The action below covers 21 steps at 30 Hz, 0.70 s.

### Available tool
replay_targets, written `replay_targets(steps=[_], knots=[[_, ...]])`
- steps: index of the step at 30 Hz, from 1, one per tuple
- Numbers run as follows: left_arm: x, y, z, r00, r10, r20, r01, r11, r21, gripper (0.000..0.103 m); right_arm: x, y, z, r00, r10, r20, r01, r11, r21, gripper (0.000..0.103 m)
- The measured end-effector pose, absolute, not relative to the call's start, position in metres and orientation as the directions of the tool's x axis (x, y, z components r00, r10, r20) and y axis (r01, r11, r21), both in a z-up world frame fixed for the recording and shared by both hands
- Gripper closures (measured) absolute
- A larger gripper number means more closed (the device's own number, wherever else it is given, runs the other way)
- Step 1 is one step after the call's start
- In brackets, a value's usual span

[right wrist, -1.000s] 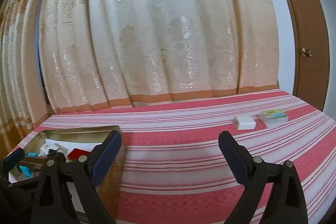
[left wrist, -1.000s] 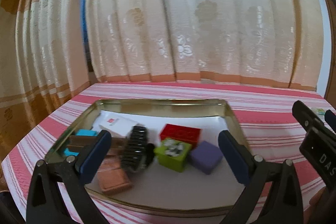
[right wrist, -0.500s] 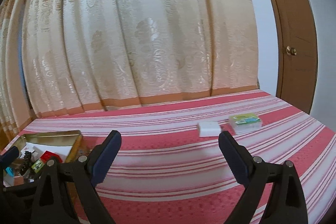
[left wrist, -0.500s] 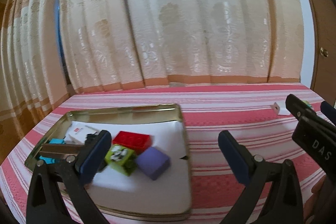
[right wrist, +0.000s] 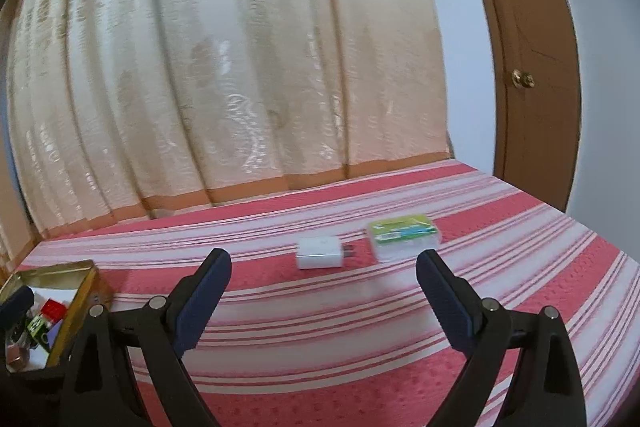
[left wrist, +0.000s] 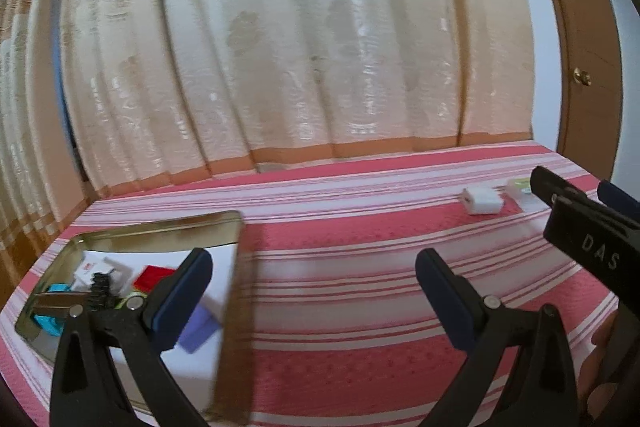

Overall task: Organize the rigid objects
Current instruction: 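Close the right gripper on the clear floss box while the left gripper approaches the white plug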

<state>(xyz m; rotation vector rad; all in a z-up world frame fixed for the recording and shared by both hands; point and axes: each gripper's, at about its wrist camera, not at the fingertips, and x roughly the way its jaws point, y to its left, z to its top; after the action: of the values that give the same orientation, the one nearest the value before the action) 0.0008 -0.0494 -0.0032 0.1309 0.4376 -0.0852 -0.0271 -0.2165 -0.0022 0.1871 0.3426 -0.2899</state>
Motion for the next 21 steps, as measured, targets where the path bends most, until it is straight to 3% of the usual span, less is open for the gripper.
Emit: replay_targets(steps=[14,21], knots=[[0.017,-0.106,-0.006,0.874,-0.130,-0.468,0.207,0.971,0.117,0.000,-0.022,-0.294,-0.014,0.851,-0.290,-0.437,0.406,0.892,0.198,0.008],[0.033,-0.120,-0.011,0.846,-0.130,-0.518,0.217,0.970,0.110,0.000,-0.006,-0.310,-0.017,0.823,-0.301,-0.482,0.415,0.898,0.147,0.008]])
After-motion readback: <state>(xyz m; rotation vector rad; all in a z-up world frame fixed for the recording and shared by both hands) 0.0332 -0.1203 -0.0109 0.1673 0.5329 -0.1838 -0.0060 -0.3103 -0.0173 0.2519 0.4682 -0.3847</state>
